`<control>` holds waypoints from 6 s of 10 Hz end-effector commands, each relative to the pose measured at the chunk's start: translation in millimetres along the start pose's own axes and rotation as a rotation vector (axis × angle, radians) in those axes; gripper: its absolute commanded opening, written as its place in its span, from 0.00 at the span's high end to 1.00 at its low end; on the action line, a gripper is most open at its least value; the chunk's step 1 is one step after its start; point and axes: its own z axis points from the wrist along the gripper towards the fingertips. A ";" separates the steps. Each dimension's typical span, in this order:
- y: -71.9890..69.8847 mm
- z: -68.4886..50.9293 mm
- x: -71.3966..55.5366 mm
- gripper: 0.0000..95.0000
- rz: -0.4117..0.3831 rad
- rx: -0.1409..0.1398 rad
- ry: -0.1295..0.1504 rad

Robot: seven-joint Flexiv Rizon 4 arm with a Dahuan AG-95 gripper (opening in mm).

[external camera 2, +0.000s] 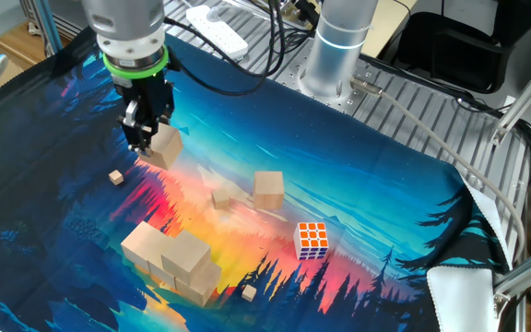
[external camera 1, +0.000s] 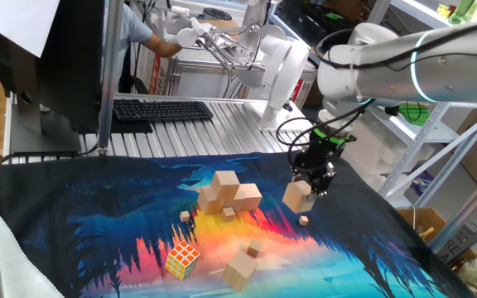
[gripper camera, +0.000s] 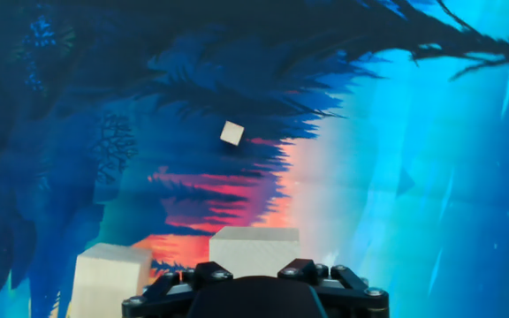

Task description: Stack the blocks into a pyramid shape

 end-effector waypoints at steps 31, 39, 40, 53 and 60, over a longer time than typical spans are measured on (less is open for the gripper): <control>67.7 14.6 43.7 1.00 -0.012 -0.114 0.036; 104.4 26.8 52.3 1.00 0.016 -0.130 0.020; 107.7 29.1 53.5 1.00 0.024 -0.132 0.025; 124.8 44.1 56.6 1.00 0.063 -0.155 0.031; 124.1 39.8 56.1 1.00 0.001 -0.074 0.040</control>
